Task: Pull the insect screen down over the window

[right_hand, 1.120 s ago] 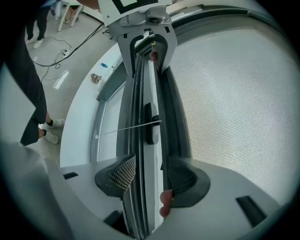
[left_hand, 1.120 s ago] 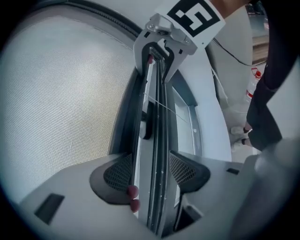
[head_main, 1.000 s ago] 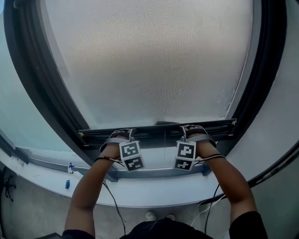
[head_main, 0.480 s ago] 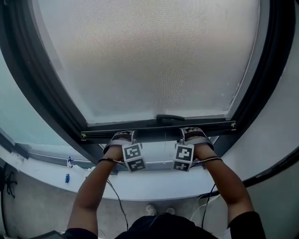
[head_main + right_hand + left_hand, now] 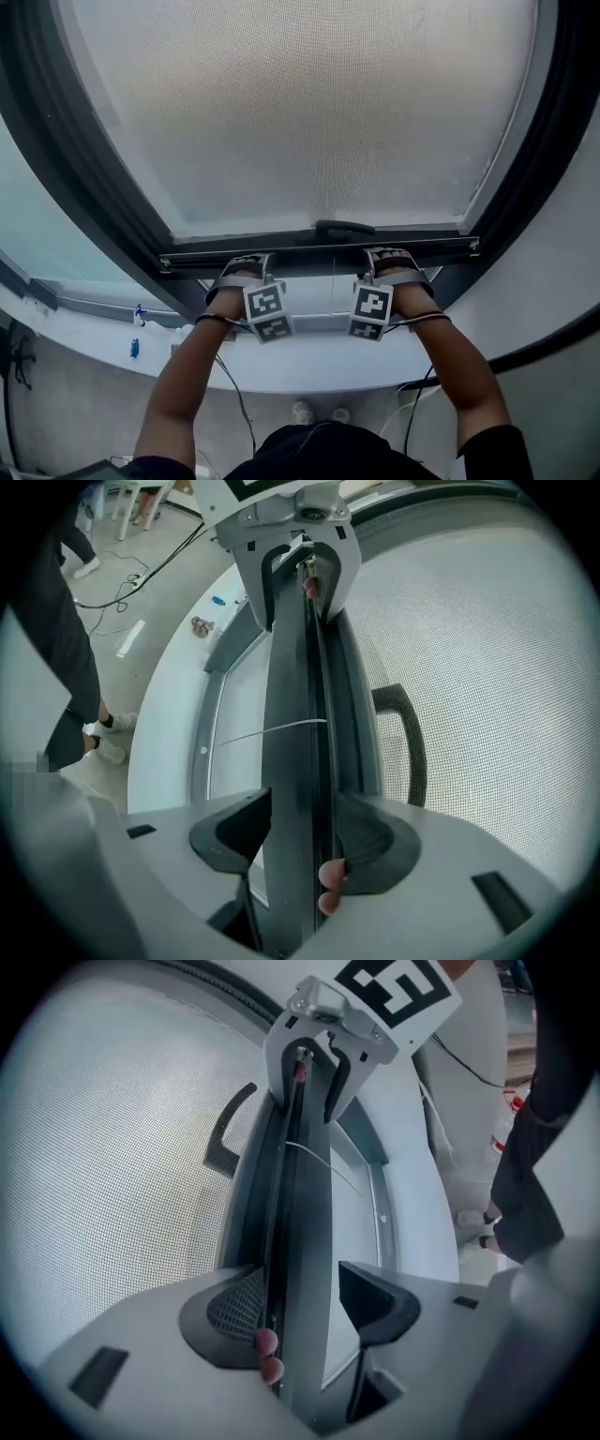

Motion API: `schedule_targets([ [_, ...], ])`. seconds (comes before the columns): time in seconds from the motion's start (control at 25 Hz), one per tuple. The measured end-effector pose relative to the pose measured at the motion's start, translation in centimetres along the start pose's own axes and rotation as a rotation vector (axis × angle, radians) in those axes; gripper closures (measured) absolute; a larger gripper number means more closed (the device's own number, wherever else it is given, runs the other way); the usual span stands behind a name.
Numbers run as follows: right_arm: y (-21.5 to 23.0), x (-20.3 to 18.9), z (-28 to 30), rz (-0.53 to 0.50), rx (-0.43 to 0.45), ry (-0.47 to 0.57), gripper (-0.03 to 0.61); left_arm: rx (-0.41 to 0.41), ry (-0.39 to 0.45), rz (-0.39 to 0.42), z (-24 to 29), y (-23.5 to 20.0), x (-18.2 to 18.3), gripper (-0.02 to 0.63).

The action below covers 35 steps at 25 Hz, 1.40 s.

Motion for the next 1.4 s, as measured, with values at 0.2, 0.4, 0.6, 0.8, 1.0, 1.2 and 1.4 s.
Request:
schedule_targets([
  [0.2,0.1,0.0,0.2,-0.022,-0.05,-0.008,0.359,0.065,0.043,-0.028,-0.2,-0.2,0.5,0.36],
  [0.4,-0.4,0.2,0.1,-0.016,-0.069,-0.01,0.359,0.078,0.037,-0.02,-0.3,0.3,0.4,0.36],
  [0.6,-0.2,0.4,-0.5,-0.022,-0.034,-0.025,0.359,0.036,0.095,-0.059,-0.6,0.3,0.4,0.36],
  [0.8,-0.2,0.3,-0.7,-0.026,-0.003,-0.029,0.359,0.03,0.074,-0.04,-0.5,0.4,0.1,0.36],
  [1.0,-0.7,0.3,-0.1,0.01,-0.007,-0.023,0.359,0.013,0.069,-0.047,-0.1,0.6,0.3,0.365],
  [1.2,-0.7,0.5,0.2,0.012,-0.028,-0.024,0.359,0.011,0.051,-0.049,0.1,0.6,0.1,0.367],
  [1.4,-0.8,0.5,0.2,0.009,-0.053,-0.016,0.359,0.042,0.054,-0.052,-0.1,0.6,0.5,0.365],
])
Point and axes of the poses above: the fingertips, and each gripper's own axes: z forward along the fingers, y to its right, x out of its top, the point moved 9 cm from there along -z, backward along the fingers, and after that the axes turned 6 degrees about y, right-handed, at the moved point
